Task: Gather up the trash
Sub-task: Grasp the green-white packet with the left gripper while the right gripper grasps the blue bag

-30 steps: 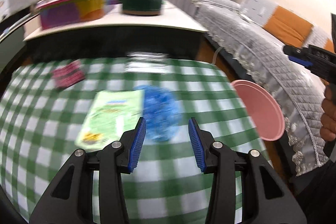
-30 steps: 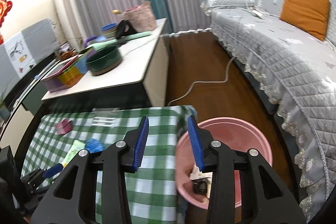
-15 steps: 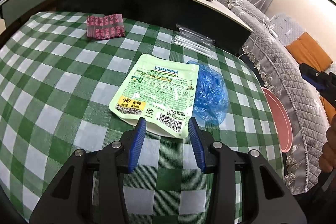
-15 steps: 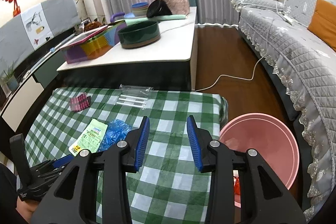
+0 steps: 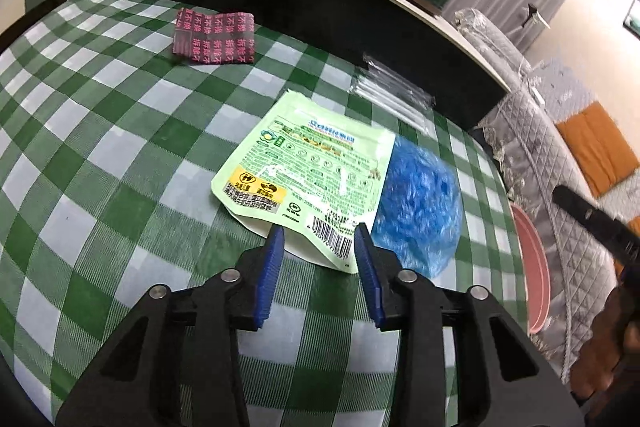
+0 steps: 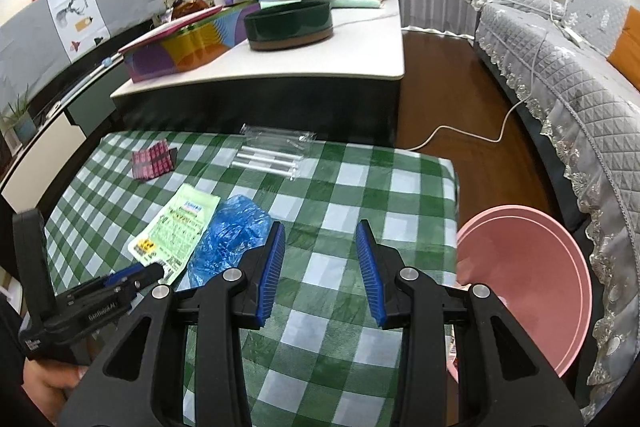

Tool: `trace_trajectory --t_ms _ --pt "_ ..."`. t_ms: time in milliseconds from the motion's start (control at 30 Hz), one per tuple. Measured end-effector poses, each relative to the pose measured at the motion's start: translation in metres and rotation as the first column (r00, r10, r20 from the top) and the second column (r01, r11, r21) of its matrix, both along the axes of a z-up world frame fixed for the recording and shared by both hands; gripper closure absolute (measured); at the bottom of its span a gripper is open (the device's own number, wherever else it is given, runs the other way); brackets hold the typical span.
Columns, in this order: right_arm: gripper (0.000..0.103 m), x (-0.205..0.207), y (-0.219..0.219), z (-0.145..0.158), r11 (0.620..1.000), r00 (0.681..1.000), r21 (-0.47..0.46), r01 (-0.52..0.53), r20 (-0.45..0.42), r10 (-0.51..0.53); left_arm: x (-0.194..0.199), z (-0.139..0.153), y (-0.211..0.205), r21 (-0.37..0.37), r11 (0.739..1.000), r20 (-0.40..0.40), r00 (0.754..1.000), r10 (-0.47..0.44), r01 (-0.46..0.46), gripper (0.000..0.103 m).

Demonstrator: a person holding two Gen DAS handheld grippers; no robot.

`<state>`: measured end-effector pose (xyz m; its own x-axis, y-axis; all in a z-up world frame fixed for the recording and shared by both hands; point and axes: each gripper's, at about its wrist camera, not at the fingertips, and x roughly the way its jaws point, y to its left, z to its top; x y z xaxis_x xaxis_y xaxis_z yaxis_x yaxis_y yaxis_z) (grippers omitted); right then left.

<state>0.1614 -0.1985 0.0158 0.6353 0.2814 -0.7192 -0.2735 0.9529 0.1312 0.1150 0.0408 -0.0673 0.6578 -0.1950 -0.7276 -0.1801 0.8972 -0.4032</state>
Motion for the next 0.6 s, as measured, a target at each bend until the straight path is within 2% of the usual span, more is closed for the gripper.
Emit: trace_trajectory --t_ms 67,100,233,300,433,500,600 --pt "0.066 0.002 0.006 -0.003 1.0 1.0 -0.004 -0.011 -0.005 0.011 0.005 0.0 0.003 -0.003 1.0 0.002 1.0 0.022 -0.022 0.072" --pt "0.066 0.003 0.009 -0.005 1.0 1.0 -0.004 -0.017 -0.008 0.017 0.006 -0.001 0.005 -0.009 0.999 0.0 1.0 0.031 -0.031 0.077" --pt "0.066 0.009 0.021 -0.012 0.999 0.999 -0.003 -0.035 -0.025 0.035 0.015 -0.003 0.012 -0.025 0.998 -0.002 0.998 0.058 -0.058 0.078" --pt "0.066 0.012 0.028 -0.017 0.999 0.998 0.007 -0.049 -0.041 0.049 0.018 -0.003 0.014 -0.02 0.998 0.0 0.998 0.062 -0.062 0.089" --pt "0.064 0.018 0.042 -0.027 0.997 0.994 0.03 -0.077 -0.074 0.079 0.022 -0.004 0.017 -0.022 0.998 0.005 0.998 0.063 -0.063 0.094" --pt "0.061 0.02 0.05 -0.034 0.994 0.99 0.042 -0.099 -0.098 0.103 0.023 -0.002 0.018 -0.011 0.998 0.014 0.998 0.057 -0.057 0.097" --pt "0.051 0.024 0.066 -0.047 0.989 0.979 0.047 -0.138 -0.143 0.143 0.024 0.003 0.018 0.013 0.998 0.032 0.998 0.055 -0.055 0.099"
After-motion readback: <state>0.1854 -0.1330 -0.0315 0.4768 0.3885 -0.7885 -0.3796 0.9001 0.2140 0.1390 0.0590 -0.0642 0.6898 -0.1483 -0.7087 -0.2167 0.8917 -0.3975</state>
